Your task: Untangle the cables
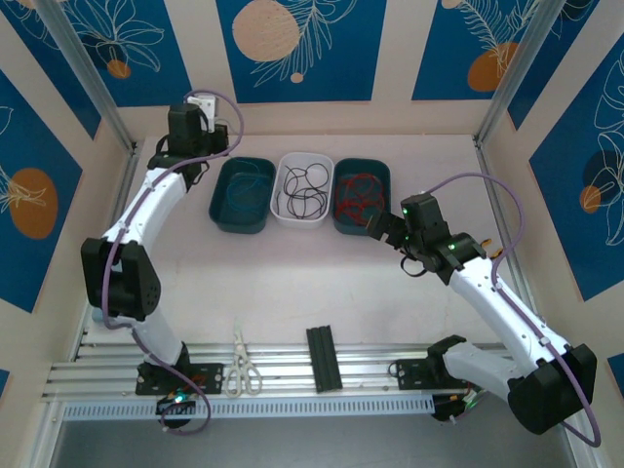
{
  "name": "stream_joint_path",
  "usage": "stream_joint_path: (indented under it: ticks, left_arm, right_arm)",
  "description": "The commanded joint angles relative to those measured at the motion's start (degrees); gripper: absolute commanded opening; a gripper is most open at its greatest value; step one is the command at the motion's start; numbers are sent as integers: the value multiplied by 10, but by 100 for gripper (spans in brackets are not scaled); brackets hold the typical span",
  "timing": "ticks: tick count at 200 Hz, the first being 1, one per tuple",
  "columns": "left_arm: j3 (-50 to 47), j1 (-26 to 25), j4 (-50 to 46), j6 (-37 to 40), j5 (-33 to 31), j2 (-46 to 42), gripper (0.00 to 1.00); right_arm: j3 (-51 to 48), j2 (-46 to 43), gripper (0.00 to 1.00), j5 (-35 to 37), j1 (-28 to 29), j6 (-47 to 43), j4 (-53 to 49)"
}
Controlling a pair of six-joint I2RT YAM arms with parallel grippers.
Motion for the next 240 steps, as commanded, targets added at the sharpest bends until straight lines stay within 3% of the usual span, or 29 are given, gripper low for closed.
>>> stream_joint_path:
  ticks: [1,157,240]
  left_arm:
    - [15,6,-21,-19,16,14,0]
    - [-38,-21,-77,-112,18,5,1]
    - [-61,-27,-95,-140,51,32,2]
  right_arm:
    - [-6,-11,99,9,-3,2,9]
    - [-32,-20,99,-1,-5,5,28]
    - [-39,-21,99,-4,-9,12,30]
